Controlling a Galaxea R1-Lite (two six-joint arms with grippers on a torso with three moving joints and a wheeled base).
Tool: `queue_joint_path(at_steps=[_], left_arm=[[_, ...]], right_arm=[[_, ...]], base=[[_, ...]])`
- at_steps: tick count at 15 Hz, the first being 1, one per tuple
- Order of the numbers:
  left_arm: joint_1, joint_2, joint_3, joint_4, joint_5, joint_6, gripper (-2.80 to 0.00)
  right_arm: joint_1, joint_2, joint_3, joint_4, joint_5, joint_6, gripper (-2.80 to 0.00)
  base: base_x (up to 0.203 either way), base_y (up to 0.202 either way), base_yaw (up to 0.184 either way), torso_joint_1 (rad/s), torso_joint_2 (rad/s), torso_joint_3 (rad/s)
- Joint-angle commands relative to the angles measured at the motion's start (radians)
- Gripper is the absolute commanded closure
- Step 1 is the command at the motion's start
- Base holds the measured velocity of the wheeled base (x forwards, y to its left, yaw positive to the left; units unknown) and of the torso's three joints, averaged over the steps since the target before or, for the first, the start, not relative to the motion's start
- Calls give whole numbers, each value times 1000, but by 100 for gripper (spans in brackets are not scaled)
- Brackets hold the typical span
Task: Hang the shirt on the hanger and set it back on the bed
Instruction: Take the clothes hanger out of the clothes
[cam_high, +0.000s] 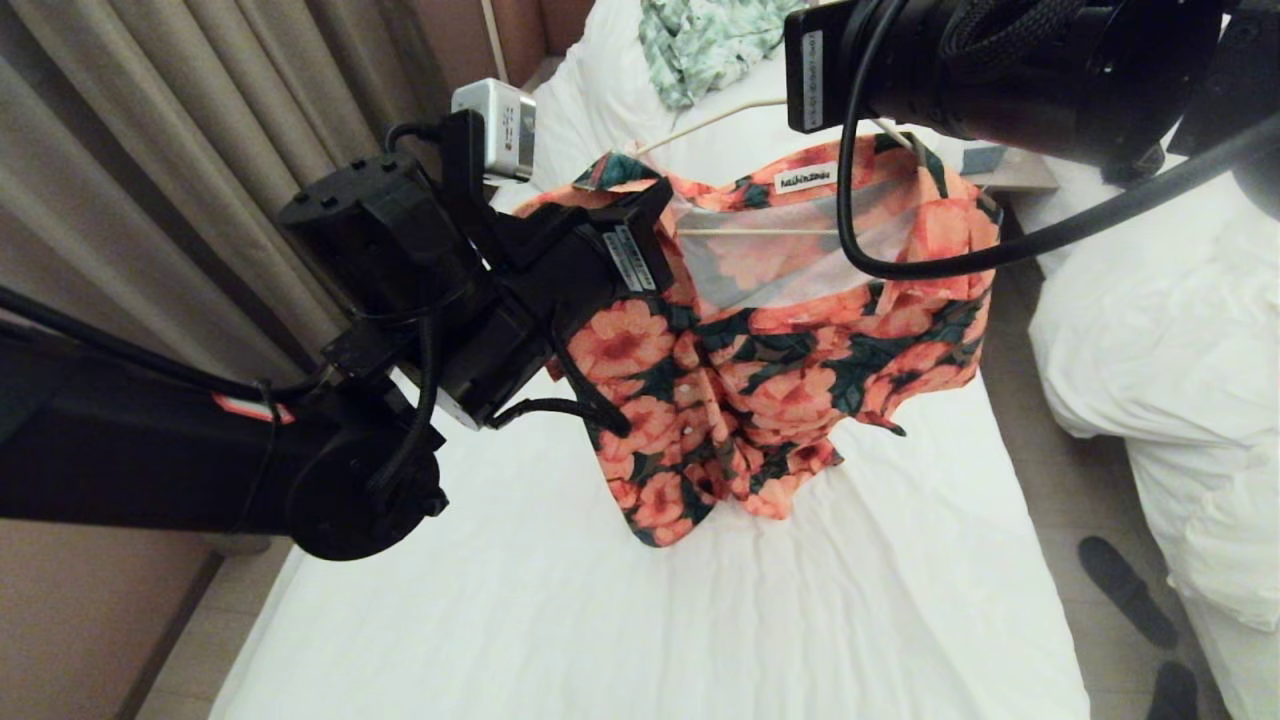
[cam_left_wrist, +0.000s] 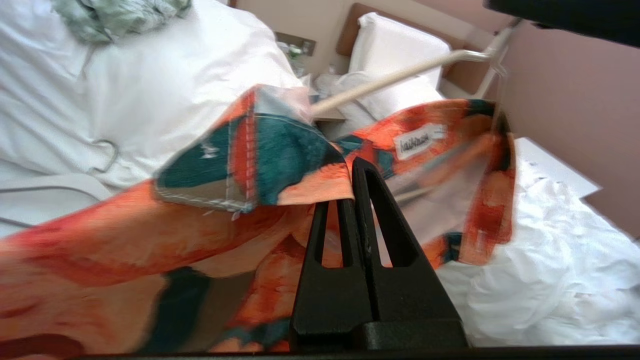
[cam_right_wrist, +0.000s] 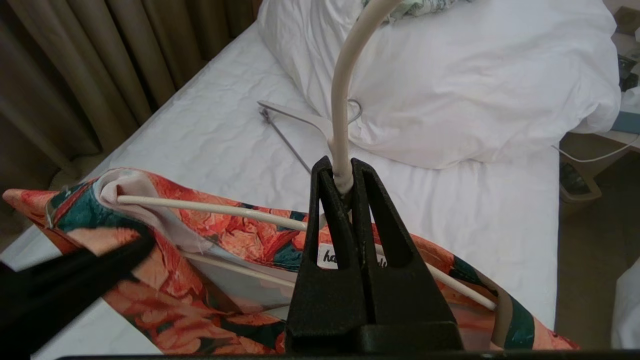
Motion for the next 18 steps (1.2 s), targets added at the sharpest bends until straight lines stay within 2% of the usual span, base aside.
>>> queue_joint_path(at_steps=[1,5,9,11,12,13,14,18], left_arm=[[51,2,-19,-6,0,13,0],[113,-31,-26,-5,1,19,0],[245,-53,-42,5,-28,56,0],[277,-48,-52,23,-33,59,0],[305,-45,-52,33,-44,64,0],[329,-46,-45,47,-91,71,0],[333,-51,-28,56,-119,75,0],[328,-56,-43,151,-114,107,0]], right_arm=[[-5,-10,16,-1,-3,-3,0],[-46,-12,20,-4,-4,-5,0],[-85,-7,20,-7,-2,-6,0],[-85,-3,20,-9,-2,-6,0],[-92,0,13,-9,-2,-6,0],[-100,3,9,-10,-2,-7,0],[-102,7,10,-10,-1,-8,0],[-108,22,10,-12,-1,-6,0]], base=[[0,0,0,0,0,0],[0,0,0,0,0,0],[0,0,0,0,0,0],[0,0,0,0,0,0],[0,0,0,0,0,0],[0,0,0,0,0,0],[0,0,0,0,0,0],[0,0,0,0,0,0]])
